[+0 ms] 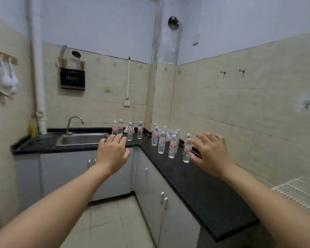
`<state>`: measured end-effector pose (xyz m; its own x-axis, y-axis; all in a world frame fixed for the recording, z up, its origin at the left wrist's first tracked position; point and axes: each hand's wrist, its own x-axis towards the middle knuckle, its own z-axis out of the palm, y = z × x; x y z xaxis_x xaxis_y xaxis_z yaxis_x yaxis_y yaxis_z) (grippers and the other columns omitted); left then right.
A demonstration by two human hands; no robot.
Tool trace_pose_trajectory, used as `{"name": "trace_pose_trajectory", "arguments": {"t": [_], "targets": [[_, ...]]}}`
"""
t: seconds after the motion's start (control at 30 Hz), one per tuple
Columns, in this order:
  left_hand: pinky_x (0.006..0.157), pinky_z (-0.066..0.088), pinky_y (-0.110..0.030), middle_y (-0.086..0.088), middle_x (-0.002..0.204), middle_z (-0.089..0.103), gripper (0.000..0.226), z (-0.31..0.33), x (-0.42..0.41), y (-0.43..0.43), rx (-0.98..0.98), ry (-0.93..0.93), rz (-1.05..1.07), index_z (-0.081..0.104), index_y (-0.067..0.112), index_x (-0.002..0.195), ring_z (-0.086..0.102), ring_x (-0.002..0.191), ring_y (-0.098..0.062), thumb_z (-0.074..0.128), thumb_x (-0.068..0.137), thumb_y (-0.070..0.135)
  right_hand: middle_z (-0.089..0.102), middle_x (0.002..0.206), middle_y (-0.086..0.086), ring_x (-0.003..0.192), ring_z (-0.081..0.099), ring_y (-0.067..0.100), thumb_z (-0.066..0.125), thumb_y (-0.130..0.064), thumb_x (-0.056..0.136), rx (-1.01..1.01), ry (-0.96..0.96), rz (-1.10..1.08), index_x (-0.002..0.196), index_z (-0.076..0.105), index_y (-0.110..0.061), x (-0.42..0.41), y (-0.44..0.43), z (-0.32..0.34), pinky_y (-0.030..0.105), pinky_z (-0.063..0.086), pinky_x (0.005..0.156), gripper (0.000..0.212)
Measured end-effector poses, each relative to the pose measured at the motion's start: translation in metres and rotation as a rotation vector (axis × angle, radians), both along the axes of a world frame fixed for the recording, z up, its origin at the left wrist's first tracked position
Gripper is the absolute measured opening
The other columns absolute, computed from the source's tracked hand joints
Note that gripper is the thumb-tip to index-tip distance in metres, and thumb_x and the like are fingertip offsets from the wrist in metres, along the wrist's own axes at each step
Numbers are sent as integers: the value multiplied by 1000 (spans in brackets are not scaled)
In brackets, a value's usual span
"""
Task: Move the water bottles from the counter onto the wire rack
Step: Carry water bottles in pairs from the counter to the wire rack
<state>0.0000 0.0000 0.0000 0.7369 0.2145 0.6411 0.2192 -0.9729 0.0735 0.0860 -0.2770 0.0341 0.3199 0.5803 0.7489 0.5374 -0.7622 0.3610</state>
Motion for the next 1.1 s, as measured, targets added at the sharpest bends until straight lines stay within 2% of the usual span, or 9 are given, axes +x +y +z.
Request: {"name": "trace_pose_trajectory", "arguments": {"t": [0.13,0.27,0.37,0.53,0.63,0.77,0.87,0.97,1.1], "targets": [[85,45,-43,-15,115,65,33,-11,34,18,-18,8,10,63,2,106,60,106,-33,56,80,22,71,88,5,86,68,26,46,-44,67,34,-9,0,92,69,-18,42,21,-24,46,51,75,43],[66,54,-38,-10,90,73,47,-25,60,49,79,57,45,70,6,86,69,80,-28,37,69,34,71,89,7,87,69,25,71,-40,62,-19,-1,21,91,70,-17,85,54,-47,49,52,75,37],[64,54,-39,-9,88,73,44,-26,76,77,81,99,93,70,7,86,69,80,-28,39,69,34,71,88,5,87,69,24,59,-44,63,3,73,40,91,70,-19,111,90,-50,47,53,73,39],[84,45,-46,-15,111,67,41,-23,106,130,14,100,181,65,3,107,61,103,-34,51,76,27,71,95,9,92,68,27,80,-39,57,-56,60,186,96,69,-16,170,153,-54,52,52,77,47],[95,36,-42,-11,128,57,44,-10,128,164,-30,57,273,55,6,122,49,120,-30,46,86,30,72,93,10,90,69,28,80,-38,57,-84,79,242,95,69,-14,209,199,-39,50,52,74,46],[96,35,-41,-9,132,54,42,-1,154,208,-42,-4,355,52,9,125,46,123,-27,48,87,27,71,91,8,88,68,28,68,-39,62,-63,136,325,94,69,-15,258,262,-28,46,52,75,40],[86,44,-45,-14,116,65,36,-10,167,234,-77,-11,391,63,4,111,58,109,-33,59,80,21,71,88,4,85,68,25,62,-41,61,-72,175,389,92,69,-17,285,311,-33,43,53,73,40],[71,51,-47,-14,96,71,34,-33,174,261,-26,93,423,70,4,94,67,89,-35,66,66,22,71,88,2,85,69,23,74,-43,57,-152,201,452,92,69,-19,301,355,-55,42,54,72,43],[73,52,-46,-15,96,72,33,-49,186,304,-36,120,477,70,3,93,68,88,-34,69,65,20,71,91,1,88,69,20,74,-47,56,-264,172,479,92,69,-22,321,410,-78,41,55,73,44]]}}
